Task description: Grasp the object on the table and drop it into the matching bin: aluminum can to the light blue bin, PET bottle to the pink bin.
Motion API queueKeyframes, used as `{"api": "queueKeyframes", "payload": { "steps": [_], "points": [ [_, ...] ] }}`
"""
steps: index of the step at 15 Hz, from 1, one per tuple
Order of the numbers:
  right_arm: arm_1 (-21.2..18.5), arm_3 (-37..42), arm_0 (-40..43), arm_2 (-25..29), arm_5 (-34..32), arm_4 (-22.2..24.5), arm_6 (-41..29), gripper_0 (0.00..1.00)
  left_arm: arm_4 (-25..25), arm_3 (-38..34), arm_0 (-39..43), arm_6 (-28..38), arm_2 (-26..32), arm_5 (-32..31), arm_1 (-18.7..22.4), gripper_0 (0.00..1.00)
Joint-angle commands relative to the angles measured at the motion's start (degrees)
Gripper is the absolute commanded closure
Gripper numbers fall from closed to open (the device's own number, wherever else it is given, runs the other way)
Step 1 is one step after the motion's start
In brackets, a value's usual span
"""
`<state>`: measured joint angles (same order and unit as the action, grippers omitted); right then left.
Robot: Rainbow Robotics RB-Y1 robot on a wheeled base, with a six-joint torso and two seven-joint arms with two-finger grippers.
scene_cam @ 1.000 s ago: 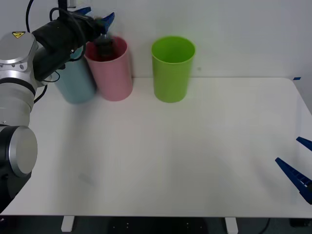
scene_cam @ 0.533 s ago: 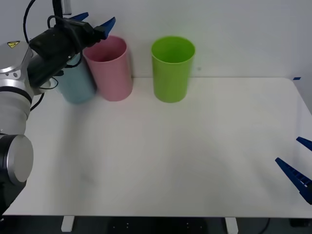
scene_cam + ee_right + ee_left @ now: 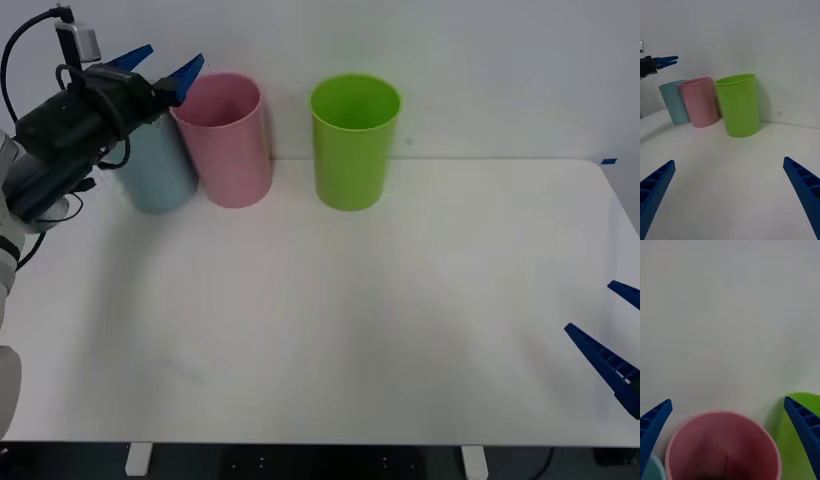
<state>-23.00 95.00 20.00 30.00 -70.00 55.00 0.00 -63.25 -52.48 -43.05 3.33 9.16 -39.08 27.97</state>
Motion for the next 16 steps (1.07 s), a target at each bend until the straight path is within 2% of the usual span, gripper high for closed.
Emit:
{"api": "queueKeyframes", "payload": {
  "steps": [1, 6, 11, 16],
  "points": [
    [0.00, 0.00, 0.00, 0.00, 0.00, 0.00, 0.00, 0.00, 3.31, -2.10, 4.12, -0.61, -0.02, -2.84, 2.44, 0.00],
    [0.00, 0.00, 0.00, 0.00, 0.00, 0.00, 0.00, 0.00, 8.67, -11.06, 14.58, -1.31, 0.86, -4.42, 5.25, 0.00],
    [0.00, 0.00, 0.00, 0.00, 0.00, 0.00, 0.00, 0.00, 8.93, -22.31, 27.41, -2.37, 7.37, -7.68, 5.16, 0.00],
    [0.00, 0.00, 0.00, 0.00, 0.00, 0.00, 0.00, 0.00, 8.93, -25.65, 35.67, -3.51, 12.99, -15.15, 5.16, 0.00]
  ]
}}
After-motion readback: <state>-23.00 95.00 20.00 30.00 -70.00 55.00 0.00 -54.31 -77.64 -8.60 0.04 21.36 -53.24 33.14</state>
